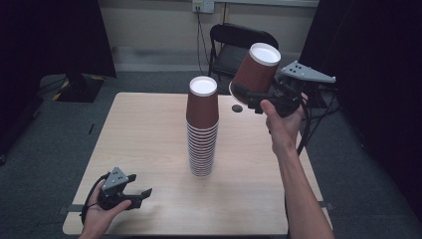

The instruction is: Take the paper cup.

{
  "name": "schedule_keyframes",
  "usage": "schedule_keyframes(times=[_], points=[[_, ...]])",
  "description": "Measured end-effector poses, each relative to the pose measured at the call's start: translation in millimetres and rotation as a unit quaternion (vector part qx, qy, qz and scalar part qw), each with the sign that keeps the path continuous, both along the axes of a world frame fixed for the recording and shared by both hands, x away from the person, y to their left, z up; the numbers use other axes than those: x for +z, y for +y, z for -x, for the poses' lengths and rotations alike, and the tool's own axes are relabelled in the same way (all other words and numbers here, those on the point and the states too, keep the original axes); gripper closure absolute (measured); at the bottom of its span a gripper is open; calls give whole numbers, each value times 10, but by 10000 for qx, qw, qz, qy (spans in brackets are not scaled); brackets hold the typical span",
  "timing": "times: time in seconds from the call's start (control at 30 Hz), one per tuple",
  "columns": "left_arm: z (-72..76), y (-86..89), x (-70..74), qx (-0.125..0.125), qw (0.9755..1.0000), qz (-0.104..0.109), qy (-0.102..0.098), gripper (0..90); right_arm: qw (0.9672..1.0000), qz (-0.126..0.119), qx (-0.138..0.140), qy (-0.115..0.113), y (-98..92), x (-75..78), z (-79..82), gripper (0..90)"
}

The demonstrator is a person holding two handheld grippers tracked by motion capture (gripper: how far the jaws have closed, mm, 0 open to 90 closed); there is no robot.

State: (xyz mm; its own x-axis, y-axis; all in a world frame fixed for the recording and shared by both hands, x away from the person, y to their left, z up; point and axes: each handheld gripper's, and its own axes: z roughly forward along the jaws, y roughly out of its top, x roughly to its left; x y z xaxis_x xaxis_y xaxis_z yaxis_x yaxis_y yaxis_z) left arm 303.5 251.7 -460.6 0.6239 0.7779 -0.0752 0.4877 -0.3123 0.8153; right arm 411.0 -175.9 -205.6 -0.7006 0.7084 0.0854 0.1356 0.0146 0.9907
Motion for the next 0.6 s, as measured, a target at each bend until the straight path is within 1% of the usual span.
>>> schedule_keyframes(times=[0.1,0.17,0.2,0.3,0.4,0.47,0.5,0.53,0.57,0.6], points=[[0,1,-4,-4,10000,-17,-22,207,10000,35,-18,60,-21,-62,11,119],[0,-1,-5,-12,10000,-7,-21,207,10000,32,-25,77,-25,-77,17,119],[-1,-3,-4,-24,10000,-39,-62,207,9999,54,-27,110,-36,-125,24,119],[3,-8,-5,-39,9999,-55,-113,207,9998,95,-39,183,-43,-191,25,120],[3,-1,-9,-34,9998,-25,-169,207,9996,90,-40,281,-67,-272,36,120],[5,-2,-11,-2,9998,60,-167,207,9994,74,-45,327,-87,-324,51,120],[4,1,-8,-5,9998,55,-191,207,9994,82,-45,341,-97,-352,59,120],[4,2,-5,-22,9997,79,-226,207,9993,82,-51,358,-102,-373,64,120],[9,-6,-3,-27,9996,150,-227,207,9992,78,-69,397,-107,-404,72,120],[11,-8,3,-46,9995,150,-260,207,9990,65,-57,434,-112,-436,81,120]])
